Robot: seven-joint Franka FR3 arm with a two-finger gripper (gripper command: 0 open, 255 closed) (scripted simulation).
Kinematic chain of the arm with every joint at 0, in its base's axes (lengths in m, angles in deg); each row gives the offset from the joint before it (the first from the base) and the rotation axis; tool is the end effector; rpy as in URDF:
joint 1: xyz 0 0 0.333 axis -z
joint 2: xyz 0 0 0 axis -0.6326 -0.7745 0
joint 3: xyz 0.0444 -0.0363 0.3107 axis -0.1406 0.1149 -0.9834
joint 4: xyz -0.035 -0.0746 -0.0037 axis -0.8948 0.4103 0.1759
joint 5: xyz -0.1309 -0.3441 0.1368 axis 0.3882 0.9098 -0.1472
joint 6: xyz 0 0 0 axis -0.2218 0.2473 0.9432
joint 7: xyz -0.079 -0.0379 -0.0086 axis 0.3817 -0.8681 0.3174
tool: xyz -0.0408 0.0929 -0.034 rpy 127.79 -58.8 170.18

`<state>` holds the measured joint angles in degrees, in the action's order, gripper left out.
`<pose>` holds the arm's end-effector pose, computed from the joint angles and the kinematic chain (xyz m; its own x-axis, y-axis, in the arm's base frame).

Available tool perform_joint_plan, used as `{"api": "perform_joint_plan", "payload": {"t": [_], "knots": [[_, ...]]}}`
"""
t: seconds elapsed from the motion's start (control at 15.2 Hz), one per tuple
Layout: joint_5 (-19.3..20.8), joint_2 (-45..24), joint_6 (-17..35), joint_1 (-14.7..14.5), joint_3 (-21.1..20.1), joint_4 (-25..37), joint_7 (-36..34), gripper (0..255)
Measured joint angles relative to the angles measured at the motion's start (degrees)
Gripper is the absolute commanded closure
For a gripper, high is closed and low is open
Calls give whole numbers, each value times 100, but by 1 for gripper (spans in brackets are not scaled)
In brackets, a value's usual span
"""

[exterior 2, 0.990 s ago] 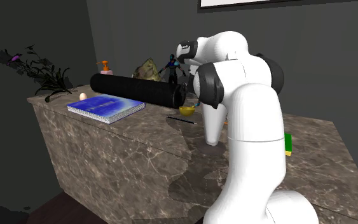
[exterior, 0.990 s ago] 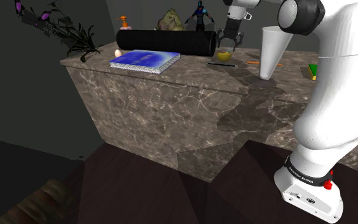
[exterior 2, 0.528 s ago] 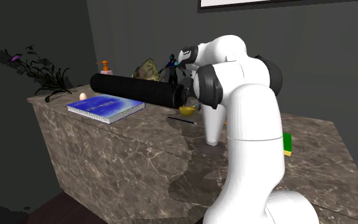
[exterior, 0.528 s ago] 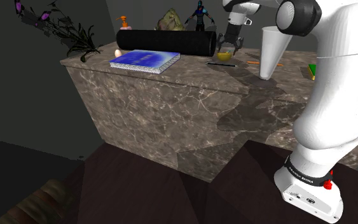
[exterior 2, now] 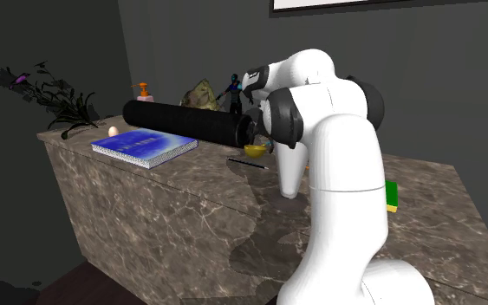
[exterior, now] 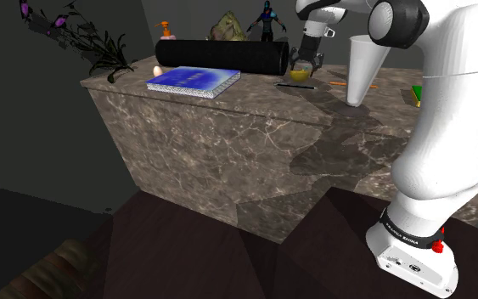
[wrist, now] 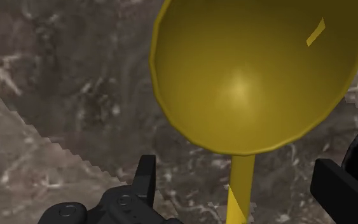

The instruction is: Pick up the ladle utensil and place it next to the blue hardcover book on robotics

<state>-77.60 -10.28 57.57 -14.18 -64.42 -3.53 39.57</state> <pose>0.5652 -0.3637 0.4928 0.3498 -0.9333 -0.0808 -0.9268 -0.3322 -0.1749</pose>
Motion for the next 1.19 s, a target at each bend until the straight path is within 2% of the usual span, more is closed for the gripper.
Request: {"api": "perform_joint_plan", "payload": {"t": [0.07, 0.73, 1.19], "knots": [[0, 0, 0, 0, 0, 0, 0, 255], [-1, 6, 3, -2, -1, 0, -1, 255], [23, 5, -435, 19, 6, 442, -96, 255]]}}
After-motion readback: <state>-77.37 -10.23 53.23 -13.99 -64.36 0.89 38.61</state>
